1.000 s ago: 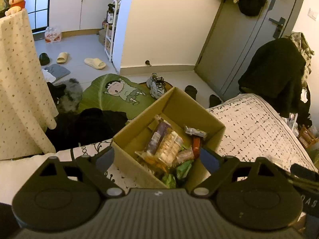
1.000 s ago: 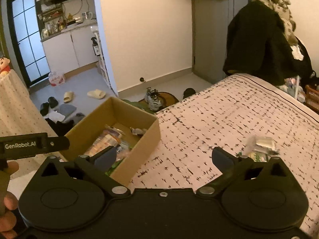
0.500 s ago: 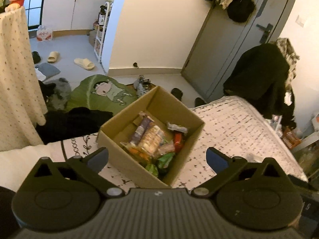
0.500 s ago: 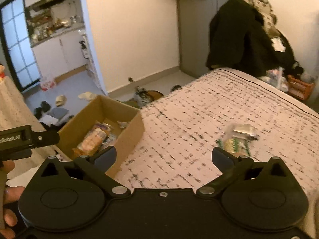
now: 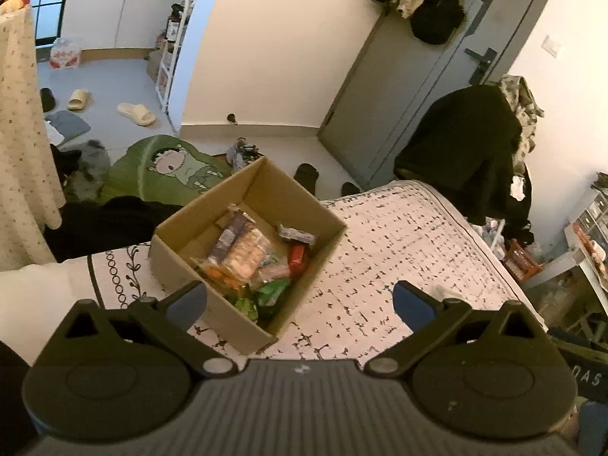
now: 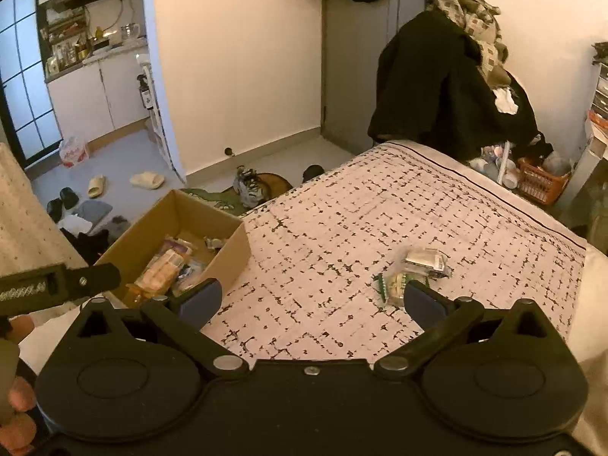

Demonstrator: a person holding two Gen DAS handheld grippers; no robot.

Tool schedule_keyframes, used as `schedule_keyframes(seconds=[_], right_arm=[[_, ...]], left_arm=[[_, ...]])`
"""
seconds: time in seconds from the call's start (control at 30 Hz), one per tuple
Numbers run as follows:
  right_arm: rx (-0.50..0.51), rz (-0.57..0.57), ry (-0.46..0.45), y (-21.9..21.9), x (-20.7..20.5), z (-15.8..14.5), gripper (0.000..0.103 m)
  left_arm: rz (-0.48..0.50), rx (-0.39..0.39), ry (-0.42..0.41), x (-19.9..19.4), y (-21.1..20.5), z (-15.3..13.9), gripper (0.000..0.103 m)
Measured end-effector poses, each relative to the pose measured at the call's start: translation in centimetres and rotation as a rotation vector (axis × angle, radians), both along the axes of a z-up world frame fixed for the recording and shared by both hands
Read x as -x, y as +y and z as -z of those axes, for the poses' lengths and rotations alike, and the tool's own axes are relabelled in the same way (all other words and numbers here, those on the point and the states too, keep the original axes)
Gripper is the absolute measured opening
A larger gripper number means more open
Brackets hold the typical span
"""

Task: Organize snacks
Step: 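Move both open grippers back over the bread bun and white packet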

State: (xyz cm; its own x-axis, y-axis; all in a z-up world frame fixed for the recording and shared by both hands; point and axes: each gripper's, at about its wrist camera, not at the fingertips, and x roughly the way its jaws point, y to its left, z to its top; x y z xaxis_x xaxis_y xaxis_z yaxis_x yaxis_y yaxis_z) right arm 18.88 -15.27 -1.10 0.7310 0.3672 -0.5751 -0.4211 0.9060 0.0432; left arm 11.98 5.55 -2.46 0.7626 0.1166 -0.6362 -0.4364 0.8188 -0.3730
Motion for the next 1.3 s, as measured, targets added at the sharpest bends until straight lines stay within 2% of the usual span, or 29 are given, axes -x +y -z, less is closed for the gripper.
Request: schedule_keyframes(seconds=[0.13, 0.27, 0.33, 0.43, 0.57, 0.73, 0.83, 0.93, 1.1, 1.3], right_arm=[[-0.039, 0.001, 0.023, -0.8, -1.1, 1.1, 0.103], [-0.188, -0.086, 0.056, -2.9, -1.9, 2.5, 0.103], [-0.246, -0.093, 0.084, -4.1, -2.5, 3.9, 0.103], [-0.234, -0.072, 0.132, -4.9, -3.4, 5.0, 0.103], [-0.185, -0.044, 0.133, -5.7, -4.4, 5.5, 0.103], [-0.223, -0.010, 0.174, -7.2, -5.7, 6.5, 0.103], [-0.194, 0.023, 0.159, -7.6, -6.3, 6.7, 0.103], [-0.208, 0.047, 0.160, -8.3, -6.9, 7.0, 0.102], [-0.189, 0.089, 0.169, -9.1, -8.5, 7.7, 0.096], [-0.219, 0.165, 0.183, -10.2, -10.7, 7.9, 0.087]], left_arm=[[0.054, -0.019, 0.000, -0.1, -0.8, -0.3, 0.103], [0.060, -0.013, 0.011, -0.2, -1.3, -0.2, 0.103], [0.069, -0.025, 0.012, -0.6, -1.6, 0.0, 0.103], [0.076, -0.048, 0.012, -1.1, -1.9, 0.3, 0.103], [0.074, -0.062, 0.005, -1.9, -2.3, 1.0, 0.103], [0.098, -0.058, 0.012, -3.3, -3.9, 2.1, 0.102], [0.118, -0.049, 0.012, -4.2, -4.9, 2.6, 0.100], [0.130, -0.043, 0.000, -5.0, -5.9, 3.2, 0.100], [0.168, -0.036, -0.001, -6.7, -7.8, 4.2, 0.095], [0.190, -0.009, 0.022, -9.1, -9.5, 5.6, 0.086]])
